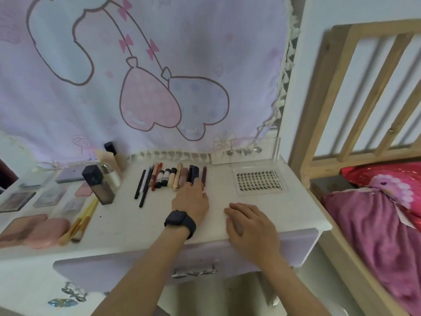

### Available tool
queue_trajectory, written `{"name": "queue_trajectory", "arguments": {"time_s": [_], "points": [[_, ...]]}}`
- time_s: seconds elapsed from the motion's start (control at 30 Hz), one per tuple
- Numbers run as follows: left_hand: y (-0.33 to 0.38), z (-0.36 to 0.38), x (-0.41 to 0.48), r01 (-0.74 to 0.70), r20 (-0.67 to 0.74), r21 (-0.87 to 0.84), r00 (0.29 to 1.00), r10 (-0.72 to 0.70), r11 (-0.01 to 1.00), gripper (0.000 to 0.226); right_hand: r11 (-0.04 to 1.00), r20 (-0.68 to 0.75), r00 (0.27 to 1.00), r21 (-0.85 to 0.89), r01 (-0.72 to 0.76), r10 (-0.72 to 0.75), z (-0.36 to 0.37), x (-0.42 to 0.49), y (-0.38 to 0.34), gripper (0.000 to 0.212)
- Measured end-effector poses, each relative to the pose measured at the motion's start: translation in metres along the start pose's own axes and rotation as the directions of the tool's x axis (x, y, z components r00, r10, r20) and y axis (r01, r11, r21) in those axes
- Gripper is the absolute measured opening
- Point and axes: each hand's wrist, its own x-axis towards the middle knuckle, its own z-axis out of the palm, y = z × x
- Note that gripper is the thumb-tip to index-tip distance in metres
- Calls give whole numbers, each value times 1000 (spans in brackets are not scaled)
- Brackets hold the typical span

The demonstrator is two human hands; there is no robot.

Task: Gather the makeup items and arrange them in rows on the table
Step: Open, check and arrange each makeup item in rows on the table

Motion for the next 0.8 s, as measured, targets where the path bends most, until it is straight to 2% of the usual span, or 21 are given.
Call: {"name": "queue_trajectory", "arguments": {"time_s": [0.13, 0.27, 0.33, 0.43, 0.47, 0.57, 0.63, 0.7, 0.77, 0.8], "points": [[-10, 3, -12, 86, 23, -93, 996, -84, 992, 25, 1000, 23, 1000, -22, 5, -5, -3, 1, -1, 35], [-29, 3, -23, 111, 9, -281, 994, -112, 953, 30, 999, 91, 995, -5, -49, 49, -9, 3, -4, 34], [-39, 0, -26, 87, -16, -425, 994, -104, 901, 28, 991, 160, 980, 29, -127, 121, -12, 8, -5, 32], [-53, -9, -31, 38, -37, -606, 996, -76, 794, 21, 937, 262, 927, 153, -314, 268, -17, 22, -13, 42], [-57, -12, -33, 25, -24, -641, 998, -52, 767, 18, 921, 267, 921, 192, -338, 283, -18, 28, -18, 46], [-67, -23, -37, 27, 32, -743, 999, -5, 669, 15, 920, 252, 945, 277, -278, 210, -11, 40, -37, 61], [-75, -27, -40, 39, 47, -774, 999, -3, 632, 14, 855, 272, 932, 396, -336, 241, -1, 48, -50, 65], [-82, -29, -42, 42, 57, -763, 998, 3, 646, 16, 739, 293, 904, 523, -423, 310, 8, 54, -60, 50], [-85, -29, -45, 42, 67, -747, 998, 12, 663, 20, 673, 272, 892, 586, -451, 361, 12, 59, -65, 26], [-86, -30, -46, 44, 69, -750, 998, 12, 660, 20, 645, 260, 886, 610, -460, 385, 14, 62, -65, 21]]}}
